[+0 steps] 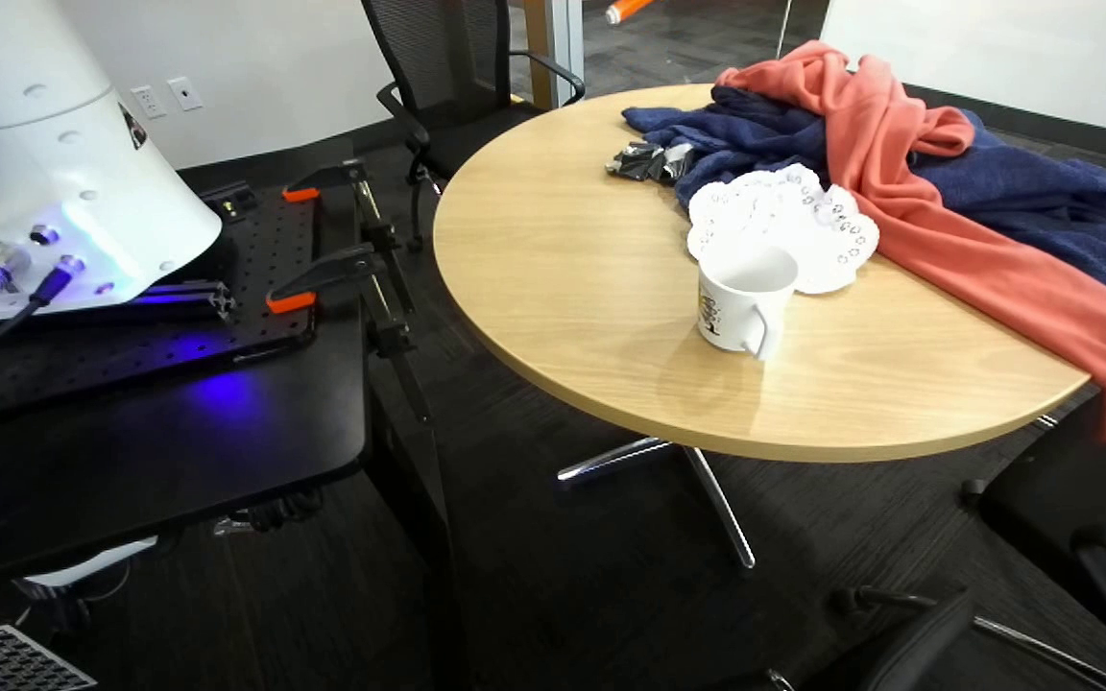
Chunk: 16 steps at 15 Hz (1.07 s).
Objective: Place the blue peg on the table
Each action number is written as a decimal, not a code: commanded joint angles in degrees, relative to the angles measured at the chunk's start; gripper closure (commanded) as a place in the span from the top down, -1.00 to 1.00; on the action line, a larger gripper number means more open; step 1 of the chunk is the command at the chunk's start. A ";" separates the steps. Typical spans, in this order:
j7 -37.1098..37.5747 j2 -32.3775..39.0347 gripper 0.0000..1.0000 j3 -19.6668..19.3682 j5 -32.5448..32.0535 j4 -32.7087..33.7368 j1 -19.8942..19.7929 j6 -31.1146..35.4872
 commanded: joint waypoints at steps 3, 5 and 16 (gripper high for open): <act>-4.42 -5.65 -0.91 1.81 6.97 0.26 -0.23 -15.30; -8.07 -6.30 -0.91 1.87 10.60 0.69 -0.29 -19.19; -12.80 -5.21 -0.91 1.94 14.67 0.74 -0.77 -20.20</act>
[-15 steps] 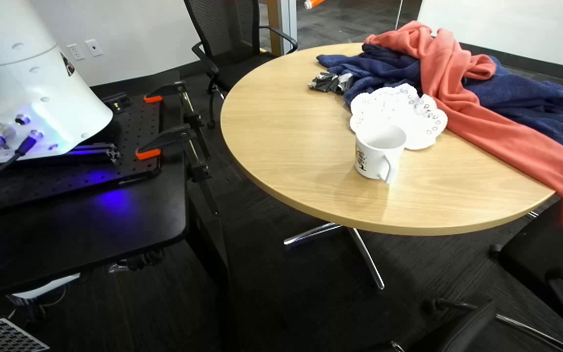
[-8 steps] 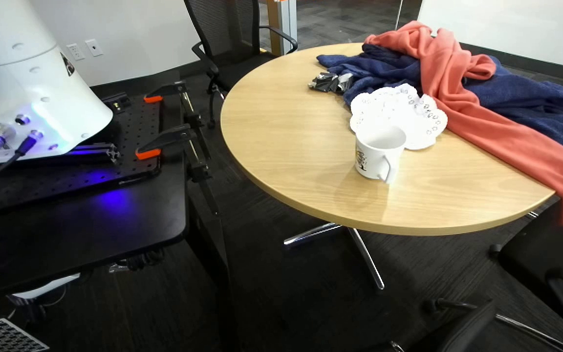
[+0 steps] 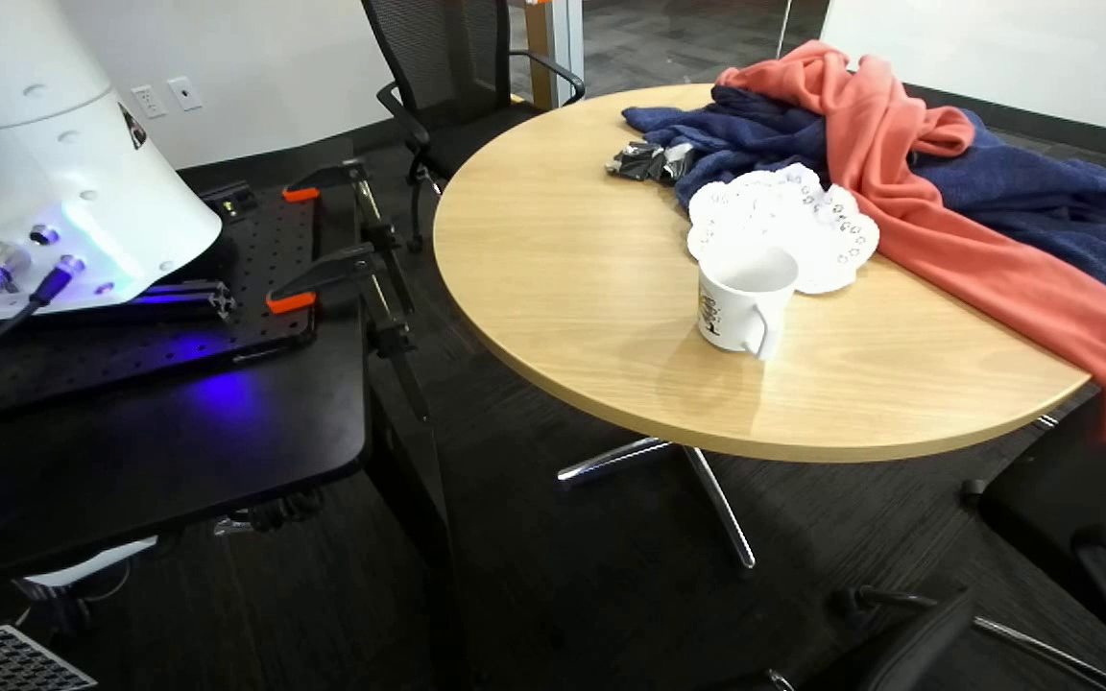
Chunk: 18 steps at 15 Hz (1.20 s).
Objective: Place the blue peg on the table
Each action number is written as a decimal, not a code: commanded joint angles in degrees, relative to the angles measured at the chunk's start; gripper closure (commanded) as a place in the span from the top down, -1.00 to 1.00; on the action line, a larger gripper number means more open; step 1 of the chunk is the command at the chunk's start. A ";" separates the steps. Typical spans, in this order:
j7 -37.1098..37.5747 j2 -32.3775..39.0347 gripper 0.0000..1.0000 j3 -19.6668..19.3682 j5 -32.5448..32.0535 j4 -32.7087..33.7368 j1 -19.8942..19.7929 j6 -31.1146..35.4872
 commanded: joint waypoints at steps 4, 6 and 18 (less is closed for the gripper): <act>9.87 0.81 -0.91 0.37 -5.97 -0.04 -1.85 5.45; 15.16 1.14 -0.91 0.35 -9.69 -0.02 -2.61 7.80; 52.15 5.38 -0.91 -0.22 -37.49 3.74 -4.26 9.10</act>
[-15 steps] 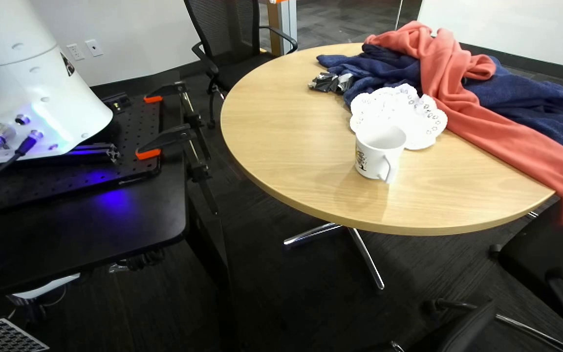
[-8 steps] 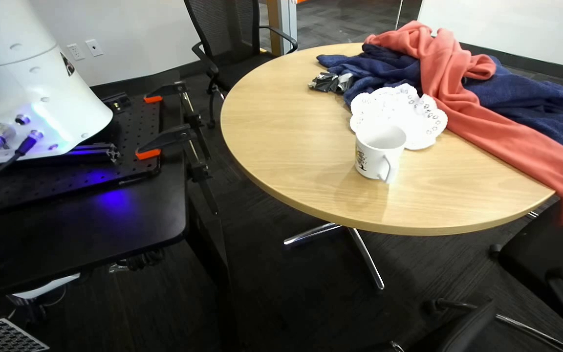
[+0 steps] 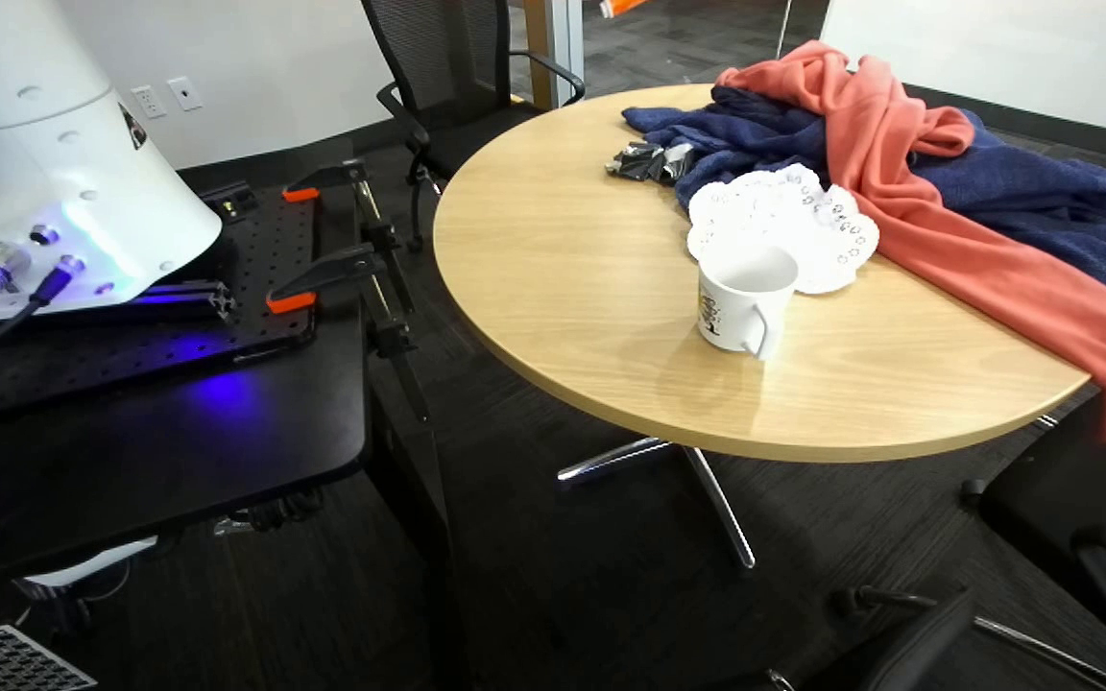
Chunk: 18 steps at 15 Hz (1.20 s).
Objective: Place the blue peg on the table
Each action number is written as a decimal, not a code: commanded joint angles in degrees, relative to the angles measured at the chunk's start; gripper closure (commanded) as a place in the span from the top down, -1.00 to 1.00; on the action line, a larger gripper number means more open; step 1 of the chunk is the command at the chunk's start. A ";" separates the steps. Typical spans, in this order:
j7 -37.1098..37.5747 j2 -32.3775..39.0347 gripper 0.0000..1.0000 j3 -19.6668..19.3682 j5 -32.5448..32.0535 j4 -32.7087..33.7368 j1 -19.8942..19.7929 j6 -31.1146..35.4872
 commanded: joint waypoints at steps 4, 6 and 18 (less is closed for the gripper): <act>22.52 4.39 -0.91 -1.18 -14.31 4.47 0.25 -0.23; 29.58 5.56 -0.91 -1.79 -18.47 5.56 0.45 -0.49; 72.38 10.56 -0.91 -2.29 -33.87 10.56 2.17 -13.42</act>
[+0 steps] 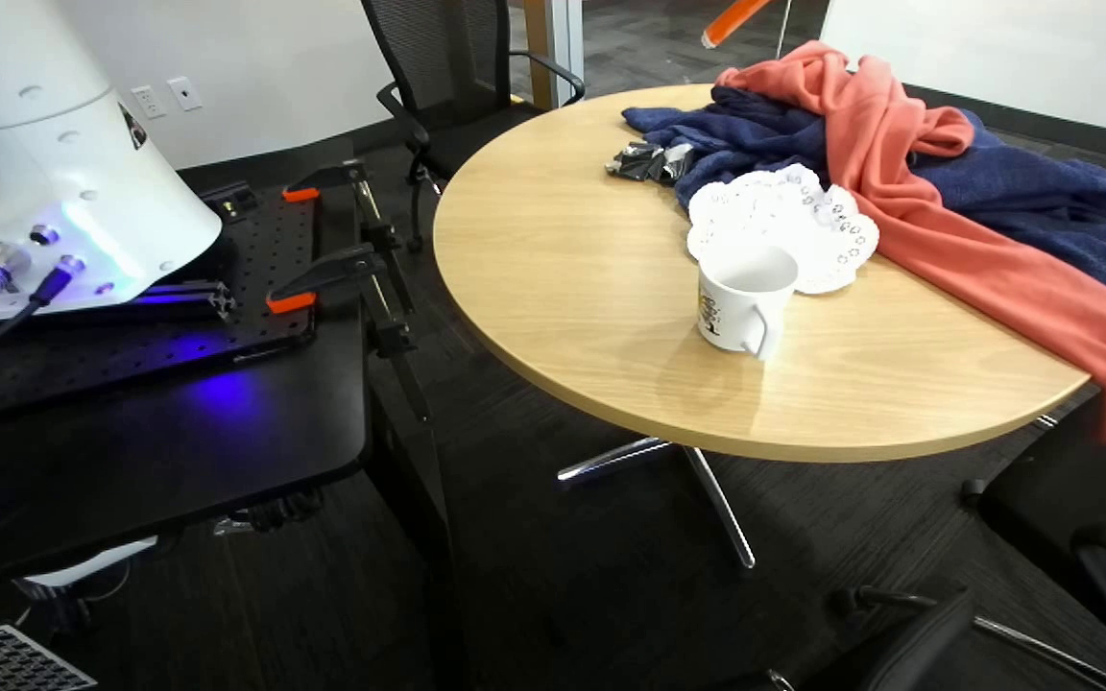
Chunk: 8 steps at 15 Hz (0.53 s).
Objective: Place the blue peg on the table
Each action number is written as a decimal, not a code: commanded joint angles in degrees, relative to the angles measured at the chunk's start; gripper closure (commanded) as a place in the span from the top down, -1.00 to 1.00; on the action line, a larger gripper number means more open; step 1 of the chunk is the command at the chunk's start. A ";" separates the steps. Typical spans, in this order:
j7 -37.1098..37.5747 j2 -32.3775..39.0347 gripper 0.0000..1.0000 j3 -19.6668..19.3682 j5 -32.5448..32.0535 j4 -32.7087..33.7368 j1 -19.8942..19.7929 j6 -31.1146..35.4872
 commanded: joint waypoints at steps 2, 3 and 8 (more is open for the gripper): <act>13.38 2.83 -0.91 0.06 -4.44 2.71 1.43 -7.49; 15.69 3.43 -0.91 0.10 -5.33 2.98 1.59 -8.72; 26.90 7.22 -0.91 0.26 -10.97 4.60 1.87 -13.71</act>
